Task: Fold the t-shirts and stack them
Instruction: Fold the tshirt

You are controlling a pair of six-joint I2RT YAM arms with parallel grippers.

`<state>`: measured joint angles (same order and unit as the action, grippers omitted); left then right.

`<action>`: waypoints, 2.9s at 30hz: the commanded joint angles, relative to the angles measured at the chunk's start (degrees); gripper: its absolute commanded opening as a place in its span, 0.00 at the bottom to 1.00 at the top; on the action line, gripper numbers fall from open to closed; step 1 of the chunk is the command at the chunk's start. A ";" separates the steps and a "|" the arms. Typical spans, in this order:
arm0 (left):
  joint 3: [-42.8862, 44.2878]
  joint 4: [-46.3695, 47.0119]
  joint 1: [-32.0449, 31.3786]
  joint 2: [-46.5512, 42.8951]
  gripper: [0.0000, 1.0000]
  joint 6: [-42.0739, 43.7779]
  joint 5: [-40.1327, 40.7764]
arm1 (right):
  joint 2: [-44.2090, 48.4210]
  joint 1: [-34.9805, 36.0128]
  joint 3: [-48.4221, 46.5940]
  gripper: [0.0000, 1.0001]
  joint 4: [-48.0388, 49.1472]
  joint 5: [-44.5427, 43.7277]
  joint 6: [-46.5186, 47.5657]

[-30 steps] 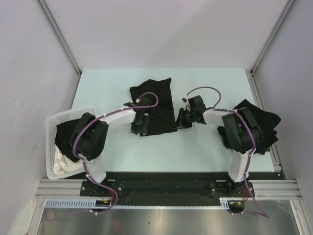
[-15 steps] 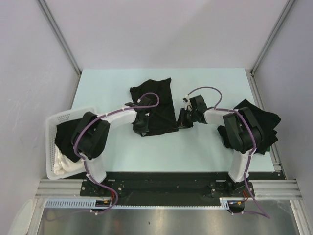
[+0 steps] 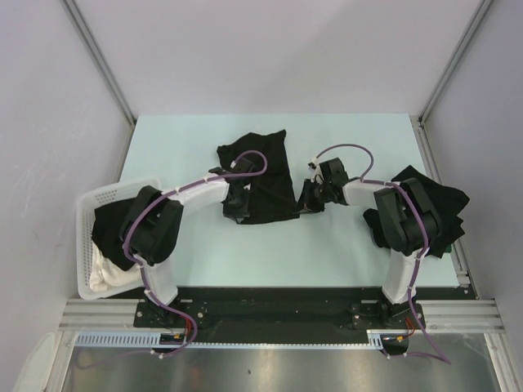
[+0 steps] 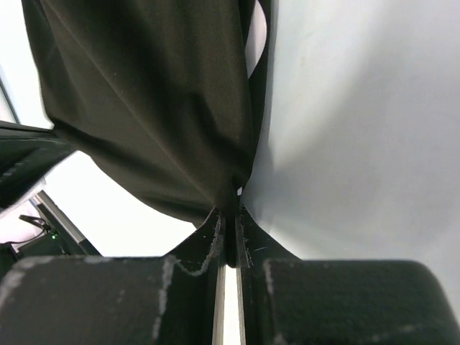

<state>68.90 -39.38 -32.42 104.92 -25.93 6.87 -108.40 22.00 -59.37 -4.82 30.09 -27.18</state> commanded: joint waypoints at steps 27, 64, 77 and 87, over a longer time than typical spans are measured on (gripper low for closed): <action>34.17 -7.56 9.66 7.13 0.00 9.32 9.91 | -19.12 -3.80 -50.21 0.11 -16.79 -0.73 6.17; 52.03 -5.45 16.69 24.35 0.00 13.63 10.00 | -39.70 -6.62 -77.91 0.20 -11.27 3.05 1.78; 55.20 -2.20 16.69 28.93 0.00 12.75 7.19 | -38.82 -5.21 -77.12 0.32 -12.06 3.14 3.09; 55.81 3.07 16.96 30.07 0.02 14.68 15.35 | -36.88 -3.81 -75.54 1.00 -12.93 -2.75 8.55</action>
<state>121.49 -41.39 -15.99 134.72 -13.08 16.62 -147.85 17.26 -134.02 -18.35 29.85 -21.63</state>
